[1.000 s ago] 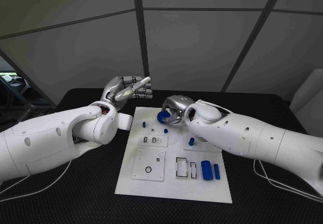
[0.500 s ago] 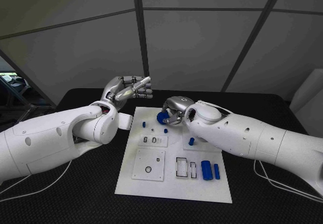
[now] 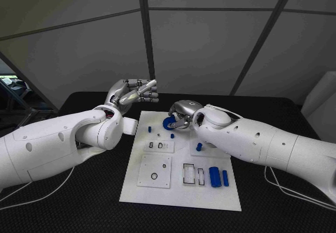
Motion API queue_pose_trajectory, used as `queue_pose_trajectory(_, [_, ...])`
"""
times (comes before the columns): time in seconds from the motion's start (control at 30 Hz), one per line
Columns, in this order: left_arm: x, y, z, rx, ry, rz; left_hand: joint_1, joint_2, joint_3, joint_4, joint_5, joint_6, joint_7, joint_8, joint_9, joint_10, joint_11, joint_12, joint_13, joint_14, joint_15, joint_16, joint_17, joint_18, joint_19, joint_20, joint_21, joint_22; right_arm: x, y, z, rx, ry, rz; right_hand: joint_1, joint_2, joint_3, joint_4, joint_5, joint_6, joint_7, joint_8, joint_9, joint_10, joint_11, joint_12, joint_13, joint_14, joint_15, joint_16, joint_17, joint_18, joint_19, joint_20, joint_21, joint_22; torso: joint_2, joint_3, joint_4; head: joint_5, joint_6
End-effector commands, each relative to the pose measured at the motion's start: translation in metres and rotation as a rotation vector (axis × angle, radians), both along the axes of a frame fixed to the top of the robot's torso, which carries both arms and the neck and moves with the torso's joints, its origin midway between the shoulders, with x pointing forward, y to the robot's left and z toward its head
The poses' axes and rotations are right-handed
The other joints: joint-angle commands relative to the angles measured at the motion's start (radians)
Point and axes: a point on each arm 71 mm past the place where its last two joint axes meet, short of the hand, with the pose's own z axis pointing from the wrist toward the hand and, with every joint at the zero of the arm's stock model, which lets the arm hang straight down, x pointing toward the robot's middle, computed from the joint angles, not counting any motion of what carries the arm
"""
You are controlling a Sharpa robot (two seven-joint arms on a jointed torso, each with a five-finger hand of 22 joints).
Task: Assemble the parts on the task board
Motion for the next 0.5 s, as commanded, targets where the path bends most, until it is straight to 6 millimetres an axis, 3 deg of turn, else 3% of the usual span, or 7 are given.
queue_pose_trajectory(0.03, [-0.0001, -0.0003, 0.0011, -0.001, -0.007, -0.011, -0.001, 0.012, -0.006, 0.001, -0.001, -0.01, 0.009, -0.007, -0.001, -0.006, 0.0, -0.005, 0.0, -0.007, 0.003, -0.005, 0.001, 0.003, -0.002, 0.008, -0.005, -0.001, 0.0002, -0.0015, -0.0008, 0.005, 0.034, 0.004, -0.032, 0.005, -0.013, 0.03, 0.006, 0.017, 0.001, 0.004, 0.002, -0.003, 0.007, -0.001, 0.042, 0.08, 0.008, -0.003, 0.146, -0.004, -0.002, 0.007, -0.007, 0.0, 0.0, 0.0, -0.0003, 0.003, -0.001])
queue_pose_trajectory(0.5, [0.0001, -0.0003, 0.001, -0.001, -0.007, -0.01, -0.001, 0.013, -0.006, 0.001, -0.001, -0.01, 0.01, -0.008, -0.002, -0.007, 0.001, -0.006, -0.001, -0.007, 0.003, -0.005, 0.001, 0.003, -0.002, 0.008, -0.005, -0.001, 0.0001, -0.0049, -0.0039, -0.004, 0.078, 0.003, -0.066, 0.025, -0.019, 0.066, 0.045, 0.045, 0.0, 0.01, 0.002, 0.01, 0.006, 0.016, 0.06, 0.082, 0.007, 0.0, 0.154, -0.005, 0.003, 0.007, -0.003, 0.008, 0.0, 0.0001, 0.0006, 0.001, -0.004])
